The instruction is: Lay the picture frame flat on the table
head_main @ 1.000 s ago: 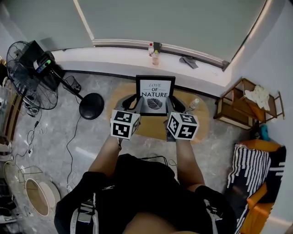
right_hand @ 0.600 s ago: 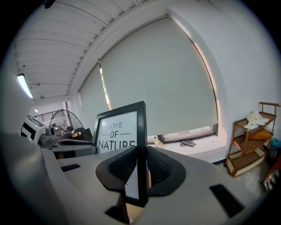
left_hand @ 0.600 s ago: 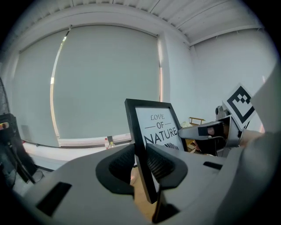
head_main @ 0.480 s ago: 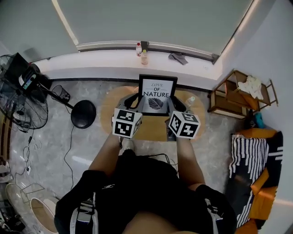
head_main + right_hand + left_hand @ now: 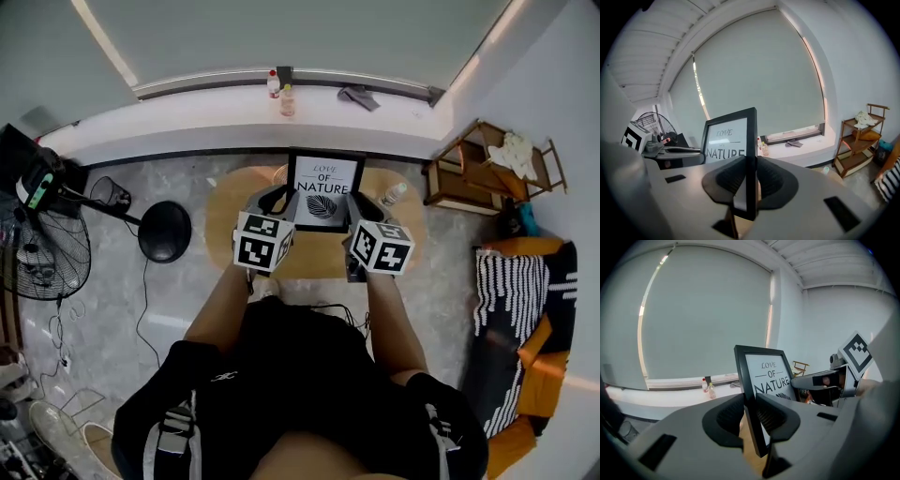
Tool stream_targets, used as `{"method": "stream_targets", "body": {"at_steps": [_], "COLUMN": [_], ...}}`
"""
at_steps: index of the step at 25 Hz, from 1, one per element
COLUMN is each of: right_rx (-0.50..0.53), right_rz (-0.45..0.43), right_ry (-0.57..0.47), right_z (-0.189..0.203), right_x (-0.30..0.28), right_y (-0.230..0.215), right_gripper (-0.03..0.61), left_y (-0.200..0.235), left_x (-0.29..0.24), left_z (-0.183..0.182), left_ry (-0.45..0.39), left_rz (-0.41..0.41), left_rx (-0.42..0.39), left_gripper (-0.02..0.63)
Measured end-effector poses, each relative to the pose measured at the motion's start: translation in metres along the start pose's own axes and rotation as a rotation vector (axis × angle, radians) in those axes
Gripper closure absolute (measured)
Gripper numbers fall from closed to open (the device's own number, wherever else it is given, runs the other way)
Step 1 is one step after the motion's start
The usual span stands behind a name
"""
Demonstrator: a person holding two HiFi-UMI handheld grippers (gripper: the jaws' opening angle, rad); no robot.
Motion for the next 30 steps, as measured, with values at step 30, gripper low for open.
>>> {"method": "stream_targets", "body": {"at_steps": [30], "right_rx": [-0.199], "right_rz": [-0.078], "right_ry": [0.592], "right_z": [0.262], "right_x": [-0.195], "right_y": [0.002], "right_gripper": [0.486], "left_y": [0.168], "left_x": [-0.174], "left_z": [0.249], "left_ry": [0.574], "left_rz": [0.039], "left_rx": [0.382], "left_gripper": [0.517]}}
Point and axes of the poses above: the fingertips, and each gripper's own axes: x backward along the fingers, y to its left, z out of its underside, the point moved 10 cm from there along x, backward along the fingers, and after that the axes turned 15 degrees about x, right-handed, at the moved point
